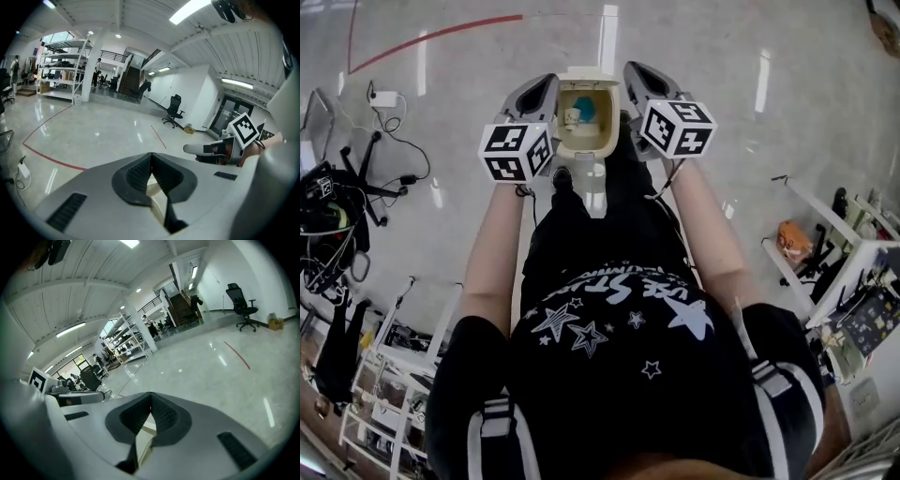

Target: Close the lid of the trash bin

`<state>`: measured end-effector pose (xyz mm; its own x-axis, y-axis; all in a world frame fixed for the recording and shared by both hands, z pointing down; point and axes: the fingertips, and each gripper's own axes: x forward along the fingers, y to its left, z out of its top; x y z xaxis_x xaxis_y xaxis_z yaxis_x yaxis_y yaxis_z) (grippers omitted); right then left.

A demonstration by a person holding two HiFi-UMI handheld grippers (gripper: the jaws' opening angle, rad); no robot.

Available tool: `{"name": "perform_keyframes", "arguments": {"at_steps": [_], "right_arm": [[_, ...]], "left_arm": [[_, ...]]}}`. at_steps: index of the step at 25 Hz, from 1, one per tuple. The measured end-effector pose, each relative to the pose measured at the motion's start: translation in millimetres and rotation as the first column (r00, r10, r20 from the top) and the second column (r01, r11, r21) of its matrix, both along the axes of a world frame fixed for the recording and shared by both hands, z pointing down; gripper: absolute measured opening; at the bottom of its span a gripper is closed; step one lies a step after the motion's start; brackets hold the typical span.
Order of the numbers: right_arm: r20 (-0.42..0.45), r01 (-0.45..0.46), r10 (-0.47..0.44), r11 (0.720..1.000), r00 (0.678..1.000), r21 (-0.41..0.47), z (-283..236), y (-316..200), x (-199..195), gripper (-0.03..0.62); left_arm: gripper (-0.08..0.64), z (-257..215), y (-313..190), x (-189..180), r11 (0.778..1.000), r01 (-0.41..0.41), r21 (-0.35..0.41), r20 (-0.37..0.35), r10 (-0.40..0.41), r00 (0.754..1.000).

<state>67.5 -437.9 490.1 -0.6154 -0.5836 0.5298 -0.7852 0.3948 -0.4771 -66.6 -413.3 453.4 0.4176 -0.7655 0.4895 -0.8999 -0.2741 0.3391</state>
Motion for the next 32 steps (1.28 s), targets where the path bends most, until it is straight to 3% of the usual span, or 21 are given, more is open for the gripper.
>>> {"name": "perform_keyframes", "arguments": {"at_steps": [8,16,26,32], "right_arm": [[-0.027,0.068,-0.07,0.996,0.997,-0.056,52.6,-5.5,-4.5,0.005],[-0.03,0.107,-0.111,0.989,0.993,-0.101,93.7,-6.1,-17.8,0.005],[-0.071,0.147,-0.154,0.985,0.985,-0.095,109.9,7.9,-28.1,0.005],[-0.069,0.153,-0.162,0.981,0.984,-0.116,112.9,24.5,-23.7,0.005]], "left_arm": [[0.011,49.3,-17.3,15.6,0.999,-0.02,-0.035,0.029,0.021,0.999],[0.011,90.3,-25.4,-2.1,0.996,0.048,-0.077,0.033,-0.046,0.998],[0.011,114.5,-21.4,-9.1,0.997,0.016,-0.082,0.075,-0.01,0.997],[0.011,123.1,-3.4,-7.4,0.996,0.033,-0.08,0.044,-0.029,0.999]]}}
